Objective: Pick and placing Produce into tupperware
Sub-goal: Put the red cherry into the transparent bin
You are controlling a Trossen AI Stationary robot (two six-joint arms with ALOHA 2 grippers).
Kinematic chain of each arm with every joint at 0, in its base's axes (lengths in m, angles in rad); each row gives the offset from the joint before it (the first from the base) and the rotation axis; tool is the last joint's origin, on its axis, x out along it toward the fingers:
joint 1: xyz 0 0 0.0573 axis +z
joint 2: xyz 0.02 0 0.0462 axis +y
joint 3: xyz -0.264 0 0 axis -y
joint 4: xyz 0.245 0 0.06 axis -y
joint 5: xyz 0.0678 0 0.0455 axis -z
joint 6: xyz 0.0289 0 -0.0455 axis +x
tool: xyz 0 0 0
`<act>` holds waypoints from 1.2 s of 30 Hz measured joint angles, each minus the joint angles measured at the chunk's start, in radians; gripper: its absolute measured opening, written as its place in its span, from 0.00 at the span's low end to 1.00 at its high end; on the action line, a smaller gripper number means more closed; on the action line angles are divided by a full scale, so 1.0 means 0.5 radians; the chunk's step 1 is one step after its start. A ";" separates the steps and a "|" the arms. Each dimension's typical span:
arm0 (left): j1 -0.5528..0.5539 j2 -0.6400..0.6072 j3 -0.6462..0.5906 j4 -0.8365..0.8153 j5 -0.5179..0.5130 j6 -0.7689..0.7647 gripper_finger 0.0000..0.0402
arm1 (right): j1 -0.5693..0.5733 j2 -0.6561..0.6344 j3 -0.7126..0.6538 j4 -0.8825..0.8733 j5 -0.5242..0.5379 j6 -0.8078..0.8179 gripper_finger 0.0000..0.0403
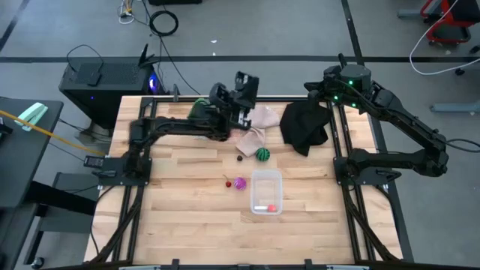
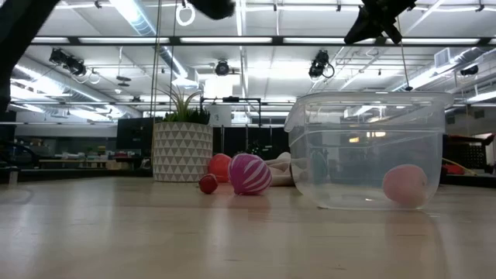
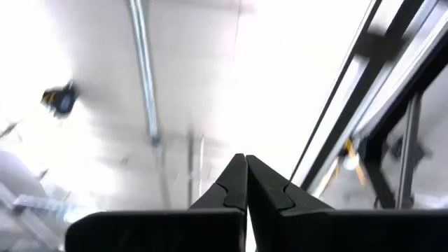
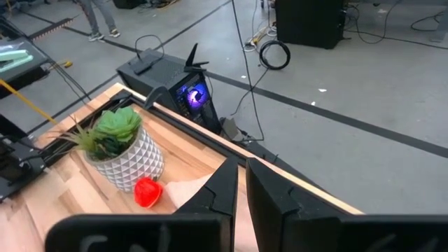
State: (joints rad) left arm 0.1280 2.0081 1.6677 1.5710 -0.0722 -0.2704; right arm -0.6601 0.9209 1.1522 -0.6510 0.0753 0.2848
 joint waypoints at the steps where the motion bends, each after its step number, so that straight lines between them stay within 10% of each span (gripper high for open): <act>1: 0.000 -0.079 -0.144 -0.002 0.014 0.021 0.01 | 0.000 0.000 0.000 0.000 -0.005 0.000 0.09; 12: -0.031 -0.992 -1.453 -0.133 0.020 0.210 0.01 | 0.000 0.000 0.000 0.001 -0.005 0.002 0.09; 20: -0.194 -1.725 -2.242 -0.649 -0.397 0.084 0.01 | 0.000 0.000 0.000 0.001 -0.005 0.046 0.09; 36: -0.423 -2.214 -2.159 -2.774 -0.147 0.001 0.04 | 0.003 0.000 0.000 0.003 -0.005 0.195 0.09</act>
State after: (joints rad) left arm -0.0834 0.9012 0.5884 0.1841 -0.1459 -0.2700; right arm -0.6586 0.9211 1.1522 -0.6495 0.0727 0.3824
